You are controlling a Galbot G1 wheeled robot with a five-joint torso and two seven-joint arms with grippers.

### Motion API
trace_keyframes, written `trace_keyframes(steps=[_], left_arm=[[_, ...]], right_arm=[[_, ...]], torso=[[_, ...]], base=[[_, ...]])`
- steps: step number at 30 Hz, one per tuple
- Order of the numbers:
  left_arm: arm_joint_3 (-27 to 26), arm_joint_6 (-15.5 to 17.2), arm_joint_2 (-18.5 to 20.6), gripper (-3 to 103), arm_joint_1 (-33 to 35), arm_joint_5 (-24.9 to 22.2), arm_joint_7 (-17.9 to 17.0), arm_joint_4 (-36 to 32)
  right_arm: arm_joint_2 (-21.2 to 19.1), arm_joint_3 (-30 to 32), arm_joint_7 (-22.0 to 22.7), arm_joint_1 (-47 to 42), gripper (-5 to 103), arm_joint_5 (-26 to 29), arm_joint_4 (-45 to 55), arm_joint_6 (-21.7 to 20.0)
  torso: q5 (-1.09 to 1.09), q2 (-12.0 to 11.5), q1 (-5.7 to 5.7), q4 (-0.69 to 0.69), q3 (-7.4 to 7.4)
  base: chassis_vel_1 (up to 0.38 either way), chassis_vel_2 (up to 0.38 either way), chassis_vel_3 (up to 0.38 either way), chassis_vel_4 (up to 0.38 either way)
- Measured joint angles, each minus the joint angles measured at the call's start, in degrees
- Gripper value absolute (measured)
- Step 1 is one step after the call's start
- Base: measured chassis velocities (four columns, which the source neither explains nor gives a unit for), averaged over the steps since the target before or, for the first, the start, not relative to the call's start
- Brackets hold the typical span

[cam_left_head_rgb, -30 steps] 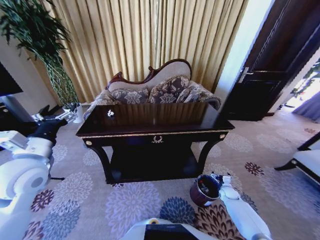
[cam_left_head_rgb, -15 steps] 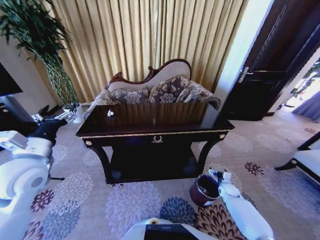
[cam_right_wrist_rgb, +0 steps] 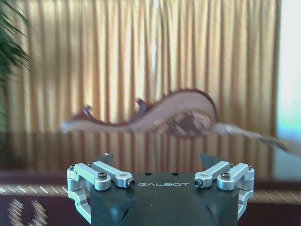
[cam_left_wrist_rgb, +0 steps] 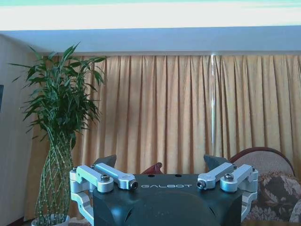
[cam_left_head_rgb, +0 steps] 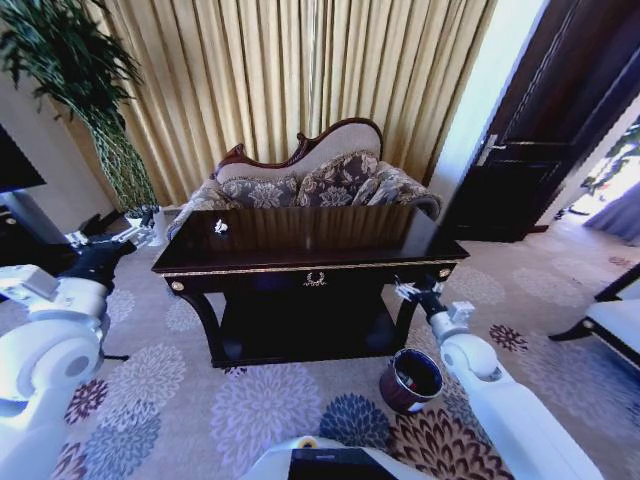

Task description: Move to the front of the table and place the trash on the table into the trash bin.

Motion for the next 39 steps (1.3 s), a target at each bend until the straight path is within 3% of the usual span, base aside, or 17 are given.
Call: trace_keyframes(steps=[4, 10, 13, 16, 39], left_arm=[[-0.51, 0.11, -0.43, 100, 0.90, 0.34, 0.00, 0.05], [-0.87, 1.79, -0.84, 100, 1.38, 0.42, -0.15, 0.08], [-0.63, 6.07, -2.07, 100, 2.01, 0.51, -1.88, -0.11], [-0.24, 7.94, -3.15, 100, 2.88, 1.36, -2.57, 0.07], [0.81, 5.58, -1.79, 100, 2.36, 3.27, -1.24, -0.08]], right_arm=[[-2.02, 1.00, 0.23, 0.42, 100, 3.01, 6.96, -3.65], [-3.24, 1.53, 0.34, 0.58, 100, 4.67, 9.54, -4.96], [-3.67, 1.72, 0.45, 0.63, 100, 5.48, 10.72, -5.64], [-3.88, 2.20, 0.59, 0.78, 100, 6.32, 11.36, -5.95], [-4.11, 2.28, 0.55, 0.51, 100, 6.89, 11.72, -6.45]], torso=[[0.00, 0.00, 0.00, 0.00, 0.00], [0.00, 0.00, 0.00, 0.00, 0.00], [0.01, 0.00, 0.00, 0.00, 0.00], [0.00, 0.00, 0.00, 0.00, 0.00], [0.00, 0.00, 0.00, 0.00, 0.00]], base=[[0.000, 0.000, 0.000, 0.000], [0.000, 0.000, 0.000, 0.000], [0.000, 0.000, 0.000, 0.000], [0.000, 0.000, 0.000, 0.000], [0.000, 0.000, 0.000, 0.000]])
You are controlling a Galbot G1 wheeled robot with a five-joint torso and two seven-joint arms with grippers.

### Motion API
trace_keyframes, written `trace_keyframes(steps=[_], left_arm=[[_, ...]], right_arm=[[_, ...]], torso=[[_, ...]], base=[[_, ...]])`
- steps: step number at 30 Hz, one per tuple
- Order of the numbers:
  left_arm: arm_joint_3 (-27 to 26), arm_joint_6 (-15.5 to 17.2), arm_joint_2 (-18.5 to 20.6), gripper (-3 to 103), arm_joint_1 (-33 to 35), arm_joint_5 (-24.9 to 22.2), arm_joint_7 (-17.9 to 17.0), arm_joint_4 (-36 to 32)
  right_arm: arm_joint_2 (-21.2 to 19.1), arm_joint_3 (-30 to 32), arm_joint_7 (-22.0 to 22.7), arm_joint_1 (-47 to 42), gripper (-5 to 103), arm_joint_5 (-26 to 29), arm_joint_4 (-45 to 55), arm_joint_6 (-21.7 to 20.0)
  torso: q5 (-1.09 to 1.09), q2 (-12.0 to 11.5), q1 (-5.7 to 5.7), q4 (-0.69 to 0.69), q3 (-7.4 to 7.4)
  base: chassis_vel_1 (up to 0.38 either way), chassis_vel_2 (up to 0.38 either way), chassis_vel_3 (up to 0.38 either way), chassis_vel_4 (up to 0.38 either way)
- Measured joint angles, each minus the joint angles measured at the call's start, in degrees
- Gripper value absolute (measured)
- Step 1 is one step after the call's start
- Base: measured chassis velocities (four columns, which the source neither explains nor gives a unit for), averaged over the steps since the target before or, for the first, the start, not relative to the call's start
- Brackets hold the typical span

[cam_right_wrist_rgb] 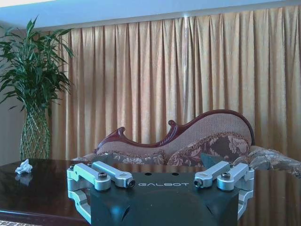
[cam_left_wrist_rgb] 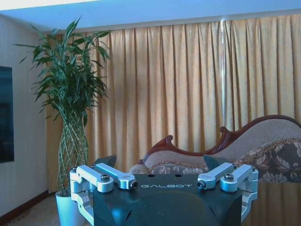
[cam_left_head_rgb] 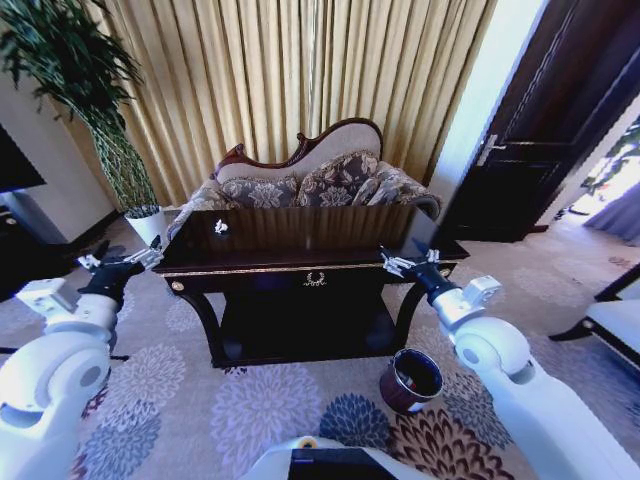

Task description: Move to the front of the table and place the trash on the table into the trash bin.

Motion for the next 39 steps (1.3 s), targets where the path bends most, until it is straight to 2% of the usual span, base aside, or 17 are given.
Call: trace_keyframes(steps=[7, 16, 39], left_arm=[[0.09, -0.05, 0.43, 100, -0.73, 0.05, 0.03, -0.02], [0.20, -0.05, 0.37, 100, -0.68, 0.09, 0.03, -0.45], [-0.13, -0.29, 0.35, 100, -0.38, 0.21, 0.02, -0.70]], right_arm=[[0.07, -0.16, 0.00, 0.10, 100, -0.34, -0.24, -0.03], [0.12, 0.31, 2.28, -0.08, 100, -1.00, -0.17, -1.18], [-0.02, 0.27, 2.34, -0.30, 100, -1.19, -0.03, -1.23]], torso=[[0.01, 0.00, 0.00, 0.00, 0.00], [0.00, -0.01, 0.01, 0.00, 0.00], [0.00, -0.01, 0.00, 0.00, 0.00]], base=[[-0.034, 0.027, 0.037, -0.043], [-0.093, 0.084, 0.091, -0.087], [-0.081, 0.074, 0.078, -0.080]])
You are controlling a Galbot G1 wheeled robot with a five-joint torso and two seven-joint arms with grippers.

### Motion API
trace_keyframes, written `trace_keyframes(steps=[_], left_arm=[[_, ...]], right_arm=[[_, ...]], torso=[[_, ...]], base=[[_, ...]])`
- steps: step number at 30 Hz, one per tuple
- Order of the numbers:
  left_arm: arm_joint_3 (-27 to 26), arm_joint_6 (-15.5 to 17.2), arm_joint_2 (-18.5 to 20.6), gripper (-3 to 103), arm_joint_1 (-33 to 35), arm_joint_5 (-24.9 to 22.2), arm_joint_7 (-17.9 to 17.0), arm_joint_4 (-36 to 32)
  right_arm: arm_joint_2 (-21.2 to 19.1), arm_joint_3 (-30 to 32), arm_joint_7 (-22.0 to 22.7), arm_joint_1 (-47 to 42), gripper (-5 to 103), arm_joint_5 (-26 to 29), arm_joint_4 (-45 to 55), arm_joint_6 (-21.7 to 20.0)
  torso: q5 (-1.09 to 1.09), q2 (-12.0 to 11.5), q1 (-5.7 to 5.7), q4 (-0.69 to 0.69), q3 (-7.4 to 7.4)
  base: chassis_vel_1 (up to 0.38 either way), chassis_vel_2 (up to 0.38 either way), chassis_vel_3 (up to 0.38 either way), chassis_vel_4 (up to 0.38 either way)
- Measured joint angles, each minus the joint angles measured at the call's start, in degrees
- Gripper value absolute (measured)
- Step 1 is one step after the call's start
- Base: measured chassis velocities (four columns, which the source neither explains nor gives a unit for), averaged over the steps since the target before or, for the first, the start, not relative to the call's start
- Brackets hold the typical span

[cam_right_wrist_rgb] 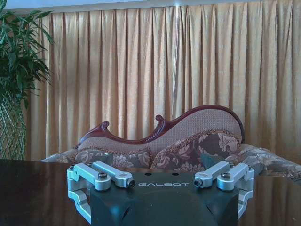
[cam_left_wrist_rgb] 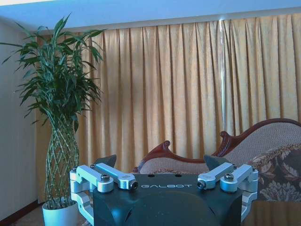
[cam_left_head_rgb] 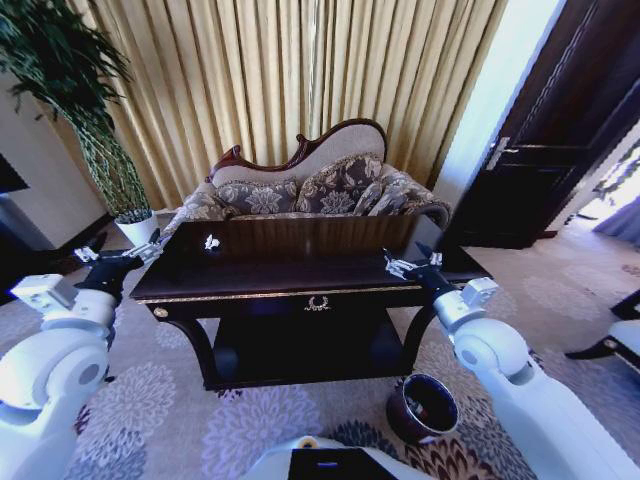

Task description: Move to the front of the table and place the trash on the table into the trash bin.

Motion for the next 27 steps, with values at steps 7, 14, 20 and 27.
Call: trace_keyframes(steps=[7, 14, 20, 27], left_arm=[[0.00, -0.04, -0.32, 100, 0.26, 0.05, -0.01, 0.03], [-0.02, -0.07, -0.41, 100, 0.40, 0.09, -0.01, 0.17], [-0.32, -0.02, -0.53, 100, 0.43, -0.62, -0.20, 1.05], [-0.91, 1.41, 0.73, 100, -1.27, -5.79, -1.40, 3.88]], right_arm=[[-0.04, -0.23, -0.02, 0.09, 100, 0.00, 0.09, -0.02], [0.05, -0.47, -0.01, 0.08, 100, 0.05, 0.30, -0.05], [0.21, -1.24, 1.26, 0.07, 100, 0.14, 0.83, 0.13], [0.35, -1.49, 1.99, -0.07, 100, -0.12, 0.72, 0.33]], torso=[[0.01, 0.00, 0.00, 0.00, 0.00], [0.00, 0.00, 0.00, 0.00, 0.00], [0.00, 0.00, 0.01, 0.00, 0.01], [0.00, 0.01, 0.00, 0.00, -0.01]], base=[[-0.072, 0.066, 0.077, -0.067], [-0.084, 0.060, 0.068, -0.071], [-0.050, 0.058, 0.064, -0.072], [0.000, 0.000, 0.000, 0.000]])
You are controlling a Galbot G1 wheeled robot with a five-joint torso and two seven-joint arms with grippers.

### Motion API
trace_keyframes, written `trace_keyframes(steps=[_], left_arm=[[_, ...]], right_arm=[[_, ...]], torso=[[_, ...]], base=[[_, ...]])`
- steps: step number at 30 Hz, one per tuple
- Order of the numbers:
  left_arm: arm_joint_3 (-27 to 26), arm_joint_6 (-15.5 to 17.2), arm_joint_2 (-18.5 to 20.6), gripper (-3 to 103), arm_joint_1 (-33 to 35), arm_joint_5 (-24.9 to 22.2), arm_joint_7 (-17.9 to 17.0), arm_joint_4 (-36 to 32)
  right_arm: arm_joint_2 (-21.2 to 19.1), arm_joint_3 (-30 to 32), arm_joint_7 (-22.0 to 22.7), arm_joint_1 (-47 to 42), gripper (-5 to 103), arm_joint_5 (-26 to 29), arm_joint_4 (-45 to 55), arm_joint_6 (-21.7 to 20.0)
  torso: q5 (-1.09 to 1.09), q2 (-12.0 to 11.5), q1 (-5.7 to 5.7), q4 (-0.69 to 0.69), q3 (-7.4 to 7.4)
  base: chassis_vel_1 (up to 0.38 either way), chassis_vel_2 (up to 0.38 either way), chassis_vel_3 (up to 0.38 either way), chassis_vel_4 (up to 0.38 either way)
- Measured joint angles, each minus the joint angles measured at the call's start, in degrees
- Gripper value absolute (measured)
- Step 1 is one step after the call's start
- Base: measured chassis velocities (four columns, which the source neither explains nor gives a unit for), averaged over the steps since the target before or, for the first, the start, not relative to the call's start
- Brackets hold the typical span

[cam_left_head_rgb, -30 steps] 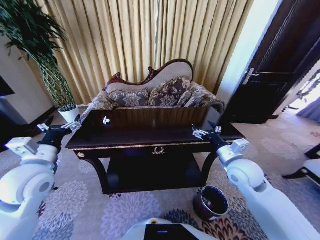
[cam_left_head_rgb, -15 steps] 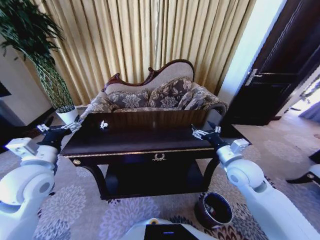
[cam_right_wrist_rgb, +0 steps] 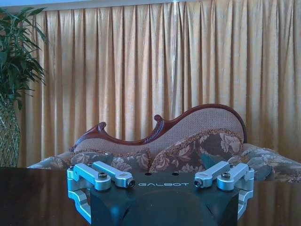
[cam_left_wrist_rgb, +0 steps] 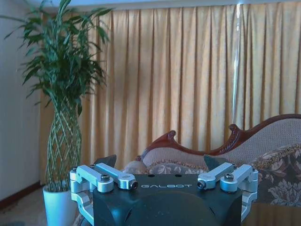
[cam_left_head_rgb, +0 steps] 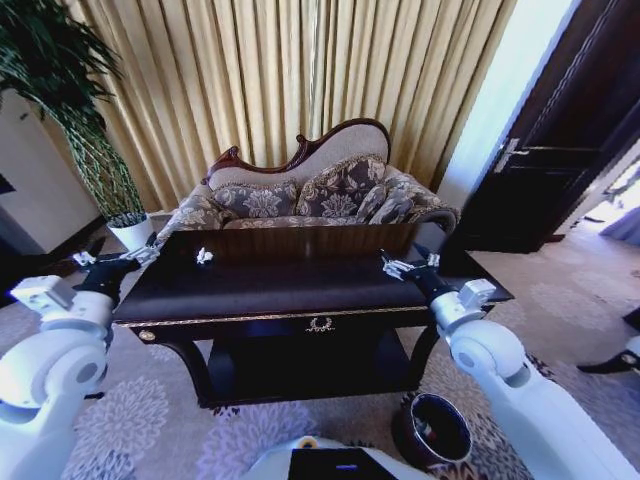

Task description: Move to the front of the table and place the trash on the table into the trash bin.

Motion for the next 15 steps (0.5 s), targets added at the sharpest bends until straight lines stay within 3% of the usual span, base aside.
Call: trace_keyframes(steps=[5, 15], left_arm=[[0.62, 1.54, 2.04, 100, -2.75, -4.06, -0.98, 5.45], [6.30, 0.34, 5.54, 100, -7.96, -4.17, 1.81, 18.02]], right_arm=[[0.18, -0.28, 0.05, -0.16, 100, -0.49, -0.31, 0.08], [-0.03, -0.33, 0.05, -0.17, 100, -0.66, -0.72, 0.27]], torso=[[0.01, 0.00, 0.00, -0.01, 0.01], [0.00, 0.00, 0.00, 0.00, 0.01]], base=[[0.000, 0.000, 0.000, 0.000], [0.000, 0.000, 0.000, 0.000]])
